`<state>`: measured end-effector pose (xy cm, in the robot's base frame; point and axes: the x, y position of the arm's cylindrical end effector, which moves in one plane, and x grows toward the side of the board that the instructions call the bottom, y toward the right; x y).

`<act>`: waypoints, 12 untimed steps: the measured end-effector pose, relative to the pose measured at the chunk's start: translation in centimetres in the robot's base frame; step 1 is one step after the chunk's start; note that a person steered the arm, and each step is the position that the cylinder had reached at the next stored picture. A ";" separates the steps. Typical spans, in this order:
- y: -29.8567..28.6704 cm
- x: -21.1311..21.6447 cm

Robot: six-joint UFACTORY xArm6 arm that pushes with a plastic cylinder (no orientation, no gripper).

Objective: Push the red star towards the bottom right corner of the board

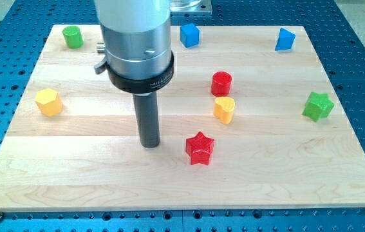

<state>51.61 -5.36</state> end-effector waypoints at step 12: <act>16.8 6.5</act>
<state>58.13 11.44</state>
